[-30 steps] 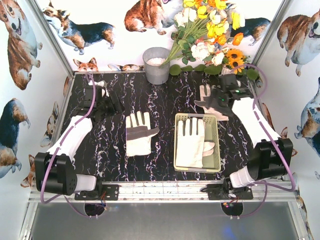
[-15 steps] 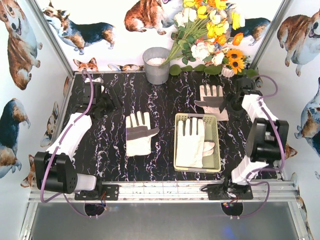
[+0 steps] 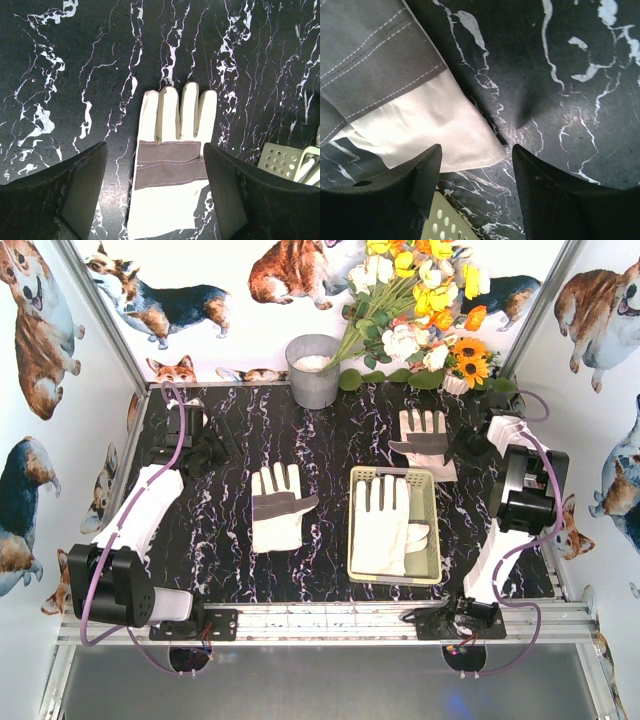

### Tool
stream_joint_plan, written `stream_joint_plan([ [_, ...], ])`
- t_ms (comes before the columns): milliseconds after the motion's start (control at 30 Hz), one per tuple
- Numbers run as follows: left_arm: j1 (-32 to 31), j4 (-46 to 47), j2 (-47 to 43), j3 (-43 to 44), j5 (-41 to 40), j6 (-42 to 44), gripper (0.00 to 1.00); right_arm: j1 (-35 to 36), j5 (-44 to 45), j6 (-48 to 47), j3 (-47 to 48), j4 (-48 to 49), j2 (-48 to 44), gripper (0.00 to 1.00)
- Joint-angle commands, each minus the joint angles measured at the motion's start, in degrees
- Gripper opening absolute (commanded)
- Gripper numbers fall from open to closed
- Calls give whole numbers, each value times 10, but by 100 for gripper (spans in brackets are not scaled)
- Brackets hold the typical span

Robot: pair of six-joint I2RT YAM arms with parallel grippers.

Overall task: Put the gloves into the storage basket
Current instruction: Pick up the glove from the center of the board.

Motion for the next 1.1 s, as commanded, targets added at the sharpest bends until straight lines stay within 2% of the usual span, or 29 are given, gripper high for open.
stream_joint_plan([
  [0,-1,-1,1,18,-3,-16,72,1,-26,-15,27,-8,15,59],
  [233,-3,-6,11,21,2,-17,72,1,-12,-24,20,-22,37,52],
  [333,-6,-7,9,21,1,-19,72,1,-18,-22,19,-25,44,40],
  [500,-7,-7,4,18,1,-20,73,1,-21,1,8,-19,30,13],
  [567,-8,-5,4,17,7,-21,73,1,-14,14,-1,-16,12,8],
  [867,-10,-1,16,17,43,30,73,0,39,109,-144,6,-164,0],
  [1067,-9,18,20,20,92,25,73,0,53,222,-291,25,-382,0],
])
